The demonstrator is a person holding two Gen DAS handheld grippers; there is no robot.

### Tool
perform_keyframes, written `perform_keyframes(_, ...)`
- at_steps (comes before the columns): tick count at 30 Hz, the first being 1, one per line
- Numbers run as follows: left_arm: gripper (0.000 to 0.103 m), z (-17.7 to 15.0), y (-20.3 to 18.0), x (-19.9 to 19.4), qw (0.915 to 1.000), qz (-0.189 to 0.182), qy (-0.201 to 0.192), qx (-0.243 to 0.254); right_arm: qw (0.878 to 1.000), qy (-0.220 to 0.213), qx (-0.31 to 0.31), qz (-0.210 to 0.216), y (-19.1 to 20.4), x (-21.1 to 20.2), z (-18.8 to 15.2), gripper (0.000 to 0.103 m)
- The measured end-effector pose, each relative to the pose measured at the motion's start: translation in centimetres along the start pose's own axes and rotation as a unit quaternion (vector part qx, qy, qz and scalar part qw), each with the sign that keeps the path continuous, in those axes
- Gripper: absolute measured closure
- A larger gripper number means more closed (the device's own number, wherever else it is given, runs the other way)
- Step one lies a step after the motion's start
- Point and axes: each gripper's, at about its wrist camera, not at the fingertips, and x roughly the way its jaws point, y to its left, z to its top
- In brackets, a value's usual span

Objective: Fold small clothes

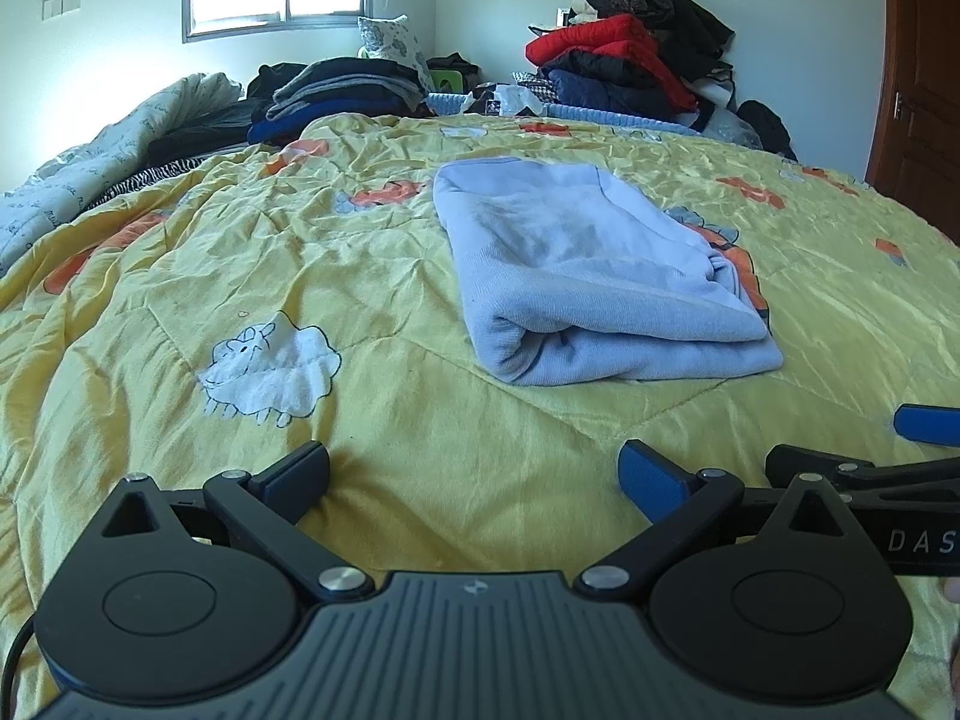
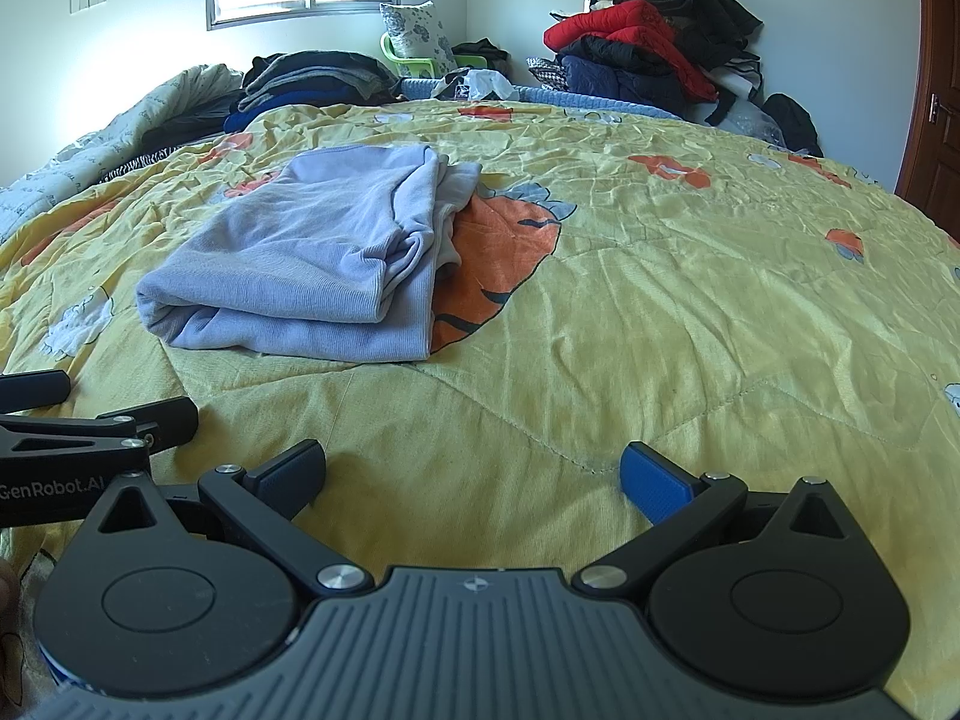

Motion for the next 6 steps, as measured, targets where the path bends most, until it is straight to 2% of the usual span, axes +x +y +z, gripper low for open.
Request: perform_keyframes(6,0.0,-0.01,-0.26,0.01,1.0,0.009,0.001,0.002,1.0,0.0,0.001,0.0,0.04,-0.04,-0.02,0.001)
